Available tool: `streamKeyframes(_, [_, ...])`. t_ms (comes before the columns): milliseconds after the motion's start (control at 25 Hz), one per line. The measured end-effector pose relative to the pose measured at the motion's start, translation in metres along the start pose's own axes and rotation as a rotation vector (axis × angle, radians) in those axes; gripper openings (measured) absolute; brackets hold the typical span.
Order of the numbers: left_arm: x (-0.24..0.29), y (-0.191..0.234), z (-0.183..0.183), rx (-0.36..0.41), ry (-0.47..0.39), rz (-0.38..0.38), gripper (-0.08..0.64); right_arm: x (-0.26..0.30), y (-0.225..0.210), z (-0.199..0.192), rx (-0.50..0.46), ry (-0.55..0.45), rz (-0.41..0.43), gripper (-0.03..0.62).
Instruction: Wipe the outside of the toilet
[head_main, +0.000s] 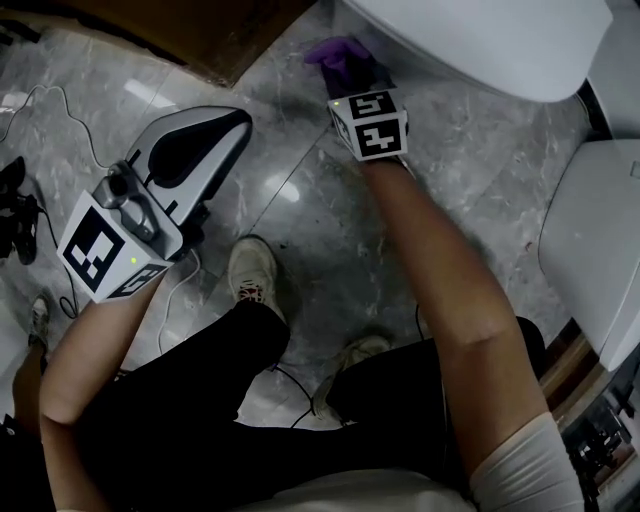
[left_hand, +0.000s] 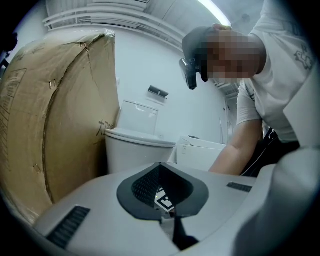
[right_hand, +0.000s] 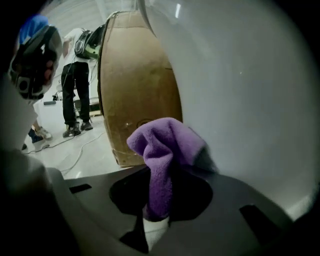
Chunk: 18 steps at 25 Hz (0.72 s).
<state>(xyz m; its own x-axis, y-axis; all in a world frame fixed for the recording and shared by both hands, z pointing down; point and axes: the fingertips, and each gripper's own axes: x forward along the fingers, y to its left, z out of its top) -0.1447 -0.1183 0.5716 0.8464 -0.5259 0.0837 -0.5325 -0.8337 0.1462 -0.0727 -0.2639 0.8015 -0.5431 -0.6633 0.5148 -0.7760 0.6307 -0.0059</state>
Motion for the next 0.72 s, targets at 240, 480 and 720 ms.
streamKeyframes(240, [0.020, -0.013, 0.003, 0.018, -0.008, -0.053, 0.006, -0.047, -0.052, -0.056, 0.013, 0.062, -0.068, 0.078])
streamKeyframes(480, [0.050, -0.027, 0.009, 0.035, -0.018, -0.115, 0.006, -0.101, -0.115, -0.072, 0.064, 0.050, -0.184, 0.083])
streamKeyframes(720, [0.080, -0.040, 0.020, 0.057, -0.034, -0.171, 0.006, -0.170, -0.207, -0.061, 0.171, -0.035, -0.365, 0.081])
